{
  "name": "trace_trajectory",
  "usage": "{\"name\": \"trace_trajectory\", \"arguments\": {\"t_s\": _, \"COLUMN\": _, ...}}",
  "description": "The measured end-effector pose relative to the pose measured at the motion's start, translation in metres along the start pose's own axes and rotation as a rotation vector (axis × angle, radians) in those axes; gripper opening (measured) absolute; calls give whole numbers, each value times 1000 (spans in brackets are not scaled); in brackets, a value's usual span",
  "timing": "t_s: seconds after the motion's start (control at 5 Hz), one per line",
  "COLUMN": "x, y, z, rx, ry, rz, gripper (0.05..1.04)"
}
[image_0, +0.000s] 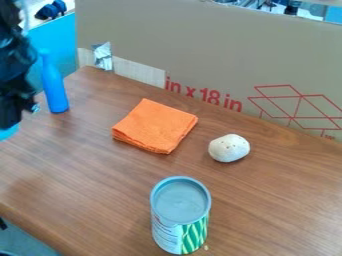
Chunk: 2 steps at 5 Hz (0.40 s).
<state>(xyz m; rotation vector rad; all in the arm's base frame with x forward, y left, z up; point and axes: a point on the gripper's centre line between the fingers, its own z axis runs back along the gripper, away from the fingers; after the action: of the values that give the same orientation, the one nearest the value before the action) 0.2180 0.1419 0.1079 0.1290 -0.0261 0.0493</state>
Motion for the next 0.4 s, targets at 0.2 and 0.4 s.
{"name": "trace_trajectory", "arguments": {"t_s": 0.2, "x": 5, "y": -40, "z": 9, "rx": -47, "ry": 9, "rz": -78, "gripper": 97}}
{"name": "trace_trajectory", "arguments": {"t_s": 0.4, "x": 3, "y": -85, "z": 1, "rx": -64, "ry": 49, "rz": -151, "gripper": 97}}
